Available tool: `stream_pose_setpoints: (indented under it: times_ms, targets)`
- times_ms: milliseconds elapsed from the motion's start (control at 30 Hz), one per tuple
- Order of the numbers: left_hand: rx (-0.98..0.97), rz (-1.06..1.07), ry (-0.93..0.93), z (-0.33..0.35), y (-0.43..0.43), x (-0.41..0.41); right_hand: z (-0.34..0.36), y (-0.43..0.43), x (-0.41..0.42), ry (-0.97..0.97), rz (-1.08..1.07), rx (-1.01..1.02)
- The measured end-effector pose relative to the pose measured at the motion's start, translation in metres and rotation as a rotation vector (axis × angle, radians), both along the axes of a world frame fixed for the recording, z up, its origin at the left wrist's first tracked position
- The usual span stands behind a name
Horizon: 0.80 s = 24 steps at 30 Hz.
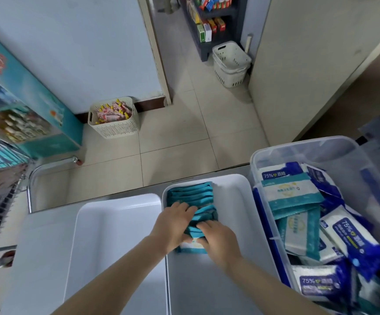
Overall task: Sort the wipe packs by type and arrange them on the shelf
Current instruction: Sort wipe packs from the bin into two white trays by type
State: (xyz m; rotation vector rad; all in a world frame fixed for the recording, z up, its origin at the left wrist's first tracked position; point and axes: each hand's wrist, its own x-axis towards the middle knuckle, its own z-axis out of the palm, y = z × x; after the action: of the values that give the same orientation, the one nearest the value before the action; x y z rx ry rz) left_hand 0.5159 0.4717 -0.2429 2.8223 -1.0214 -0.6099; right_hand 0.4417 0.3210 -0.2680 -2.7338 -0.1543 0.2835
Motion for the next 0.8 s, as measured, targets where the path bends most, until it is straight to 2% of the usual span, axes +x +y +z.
stream_pose_setpoints:
  times_ms: [67, 133, 200, 500, 600, 700, 800]
  targets:
    - [0.045, -0.010, -0.056, -0.002, -0.002, -0.004, -0.001, -0.005, -0.007, 0.012, -0.057, 0.038]
    - [0.041, -0.003, -0.060, -0.003, -0.006, -0.008, 0.003, -0.014, -0.013, 0.131, -0.130, 0.050]
    - [0.026, 0.036, -0.072, -0.002, -0.007, -0.012, 0.002, -0.020, -0.015, 0.168, -0.189, 0.077]
    - [-0.016, 0.095, -0.256, -0.008, -0.007, -0.031, 0.011, -0.011, -0.005, 0.098, -0.260, 0.190]
    - [0.002, 0.117, -0.285, -0.008, -0.013, -0.039, 0.035, -0.022, -0.015, -0.009, -0.277, 0.277]
    - [-0.001, 0.162, -0.283, -0.006, -0.022, -0.048, 0.071, -0.043, -0.030, -0.192, -0.249, 0.269]
    - [-0.013, 0.244, -0.250, -0.001, -0.035, -0.056, 0.102, -0.083, -0.038, -0.264, -0.407, 0.333]
